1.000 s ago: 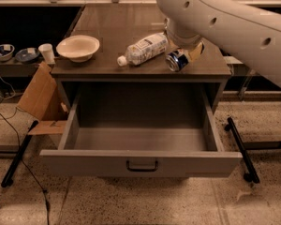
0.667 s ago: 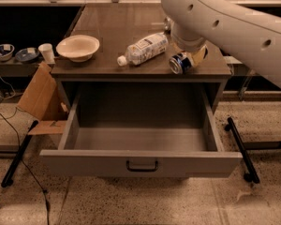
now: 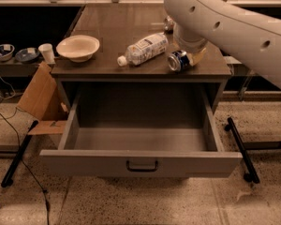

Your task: Pick pepsi can from top drawer and place on counter

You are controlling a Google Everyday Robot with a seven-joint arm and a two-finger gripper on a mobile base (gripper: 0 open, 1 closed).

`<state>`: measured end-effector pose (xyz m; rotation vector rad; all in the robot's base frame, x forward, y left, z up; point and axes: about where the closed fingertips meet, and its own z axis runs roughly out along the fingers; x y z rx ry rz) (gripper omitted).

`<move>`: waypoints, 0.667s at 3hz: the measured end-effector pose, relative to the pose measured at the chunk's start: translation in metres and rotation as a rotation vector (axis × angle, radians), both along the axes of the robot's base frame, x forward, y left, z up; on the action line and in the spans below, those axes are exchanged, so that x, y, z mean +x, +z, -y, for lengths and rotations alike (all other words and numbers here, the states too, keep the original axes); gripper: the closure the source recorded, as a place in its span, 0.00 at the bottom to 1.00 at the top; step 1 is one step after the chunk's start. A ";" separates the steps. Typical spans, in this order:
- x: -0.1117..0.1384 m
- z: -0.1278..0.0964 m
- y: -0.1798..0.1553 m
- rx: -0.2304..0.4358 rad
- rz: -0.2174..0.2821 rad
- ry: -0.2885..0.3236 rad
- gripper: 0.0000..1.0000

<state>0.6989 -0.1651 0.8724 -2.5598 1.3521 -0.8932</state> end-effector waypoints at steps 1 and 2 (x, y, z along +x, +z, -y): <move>0.002 0.001 0.000 0.032 0.012 -0.021 0.12; 0.003 0.001 -0.001 0.061 0.013 -0.032 0.00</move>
Offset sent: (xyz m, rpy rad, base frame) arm 0.0054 -0.0001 0.0015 0.1031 -0.0197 -0.0433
